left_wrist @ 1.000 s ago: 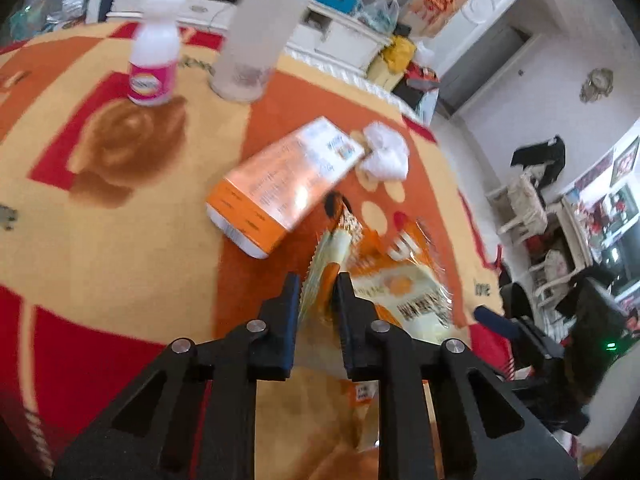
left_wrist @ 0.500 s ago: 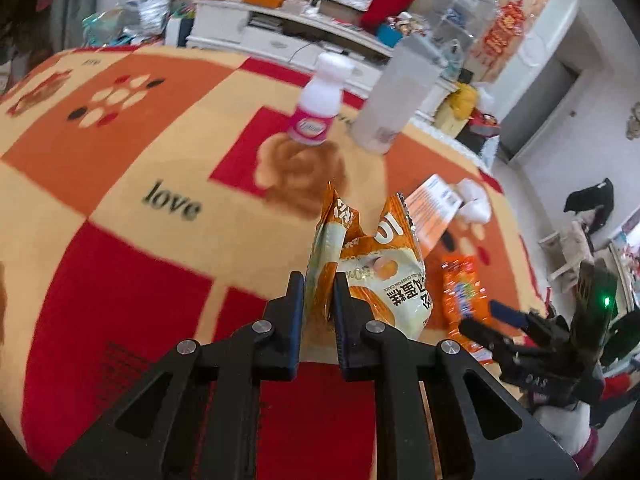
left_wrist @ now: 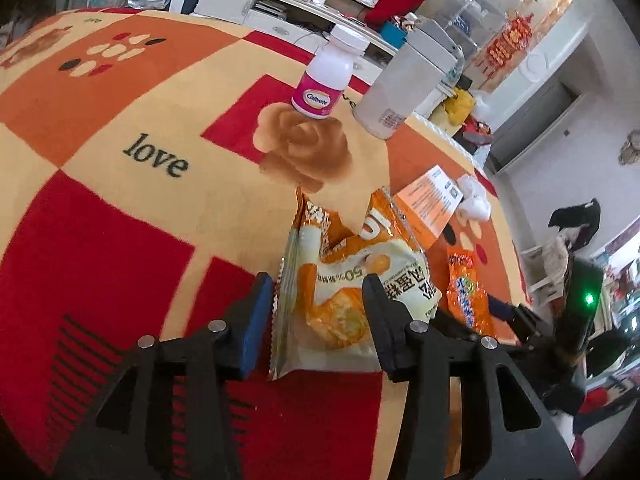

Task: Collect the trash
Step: 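Grasp the white-orange snack bag with left tool while right grasps orange sausage wrapper, then carry the snack bag and orange wrapper over the black bin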

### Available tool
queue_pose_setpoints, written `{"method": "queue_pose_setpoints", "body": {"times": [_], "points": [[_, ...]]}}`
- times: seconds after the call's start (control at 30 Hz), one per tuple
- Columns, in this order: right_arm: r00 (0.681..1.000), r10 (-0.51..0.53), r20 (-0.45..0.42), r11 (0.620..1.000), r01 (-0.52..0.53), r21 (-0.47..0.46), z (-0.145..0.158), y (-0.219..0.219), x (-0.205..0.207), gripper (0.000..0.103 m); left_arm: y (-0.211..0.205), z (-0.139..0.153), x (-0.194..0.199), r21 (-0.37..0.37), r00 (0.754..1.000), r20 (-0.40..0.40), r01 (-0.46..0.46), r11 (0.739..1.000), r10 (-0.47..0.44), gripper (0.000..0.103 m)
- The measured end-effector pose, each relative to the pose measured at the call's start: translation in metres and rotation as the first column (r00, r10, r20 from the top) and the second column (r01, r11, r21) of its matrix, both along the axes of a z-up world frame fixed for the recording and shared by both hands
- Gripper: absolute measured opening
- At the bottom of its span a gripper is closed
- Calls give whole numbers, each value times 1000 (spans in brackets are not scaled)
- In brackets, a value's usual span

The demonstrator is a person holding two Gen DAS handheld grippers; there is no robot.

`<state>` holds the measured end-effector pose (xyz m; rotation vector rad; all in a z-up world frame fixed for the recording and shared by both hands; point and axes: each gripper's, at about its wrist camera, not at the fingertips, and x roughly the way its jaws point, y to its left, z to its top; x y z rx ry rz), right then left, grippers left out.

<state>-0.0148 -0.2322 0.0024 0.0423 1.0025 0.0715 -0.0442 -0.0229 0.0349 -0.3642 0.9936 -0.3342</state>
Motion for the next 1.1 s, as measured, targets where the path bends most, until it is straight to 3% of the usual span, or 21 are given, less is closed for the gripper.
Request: {"method": "queue_pose_setpoints", "body": {"times": [0.17, 0.23, 0.27, 0.33, 0.4, 0.7, 1.1], "points": [[1000, 14, 4, 999, -14, -53, -2, 4, -2, 91, -7, -7, 5, 6, 1000, -16, 11, 1000, -11, 44], [1000, 5, 22, 998, -4, -68, 1, 3, -4, 78, -11, -13, 5, -5, 999, -39, 32, 999, -32, 29], [1000, 6, 30, 998, -4, -65, 2, 1, -6, 64, -11, -13, 4, -6, 999, -37, 32, 999, -33, 26], [999, 14, 30, 999, -13, -33, 5, -5, -7, 59, -12, -9, 1, -5, 999, -21, 35, 999, -36, 18], [999, 23, 45, 1000, -23, -5, 10, -9, -11, 51, -13, -3, -2, -21, 999, -13, 42, 999, -42, 17], [994, 25, 102, 998, -31, 53, 35, -28, -45, 45, -28, 20, -19, -83, 996, 8, 93, 992, -92, 14], [986, -55, 156, 997, 46, 61, 61, -84, -94, 45, -98, 48, -35, -67, 979, 63, 199, 978, -195, 13]]}}
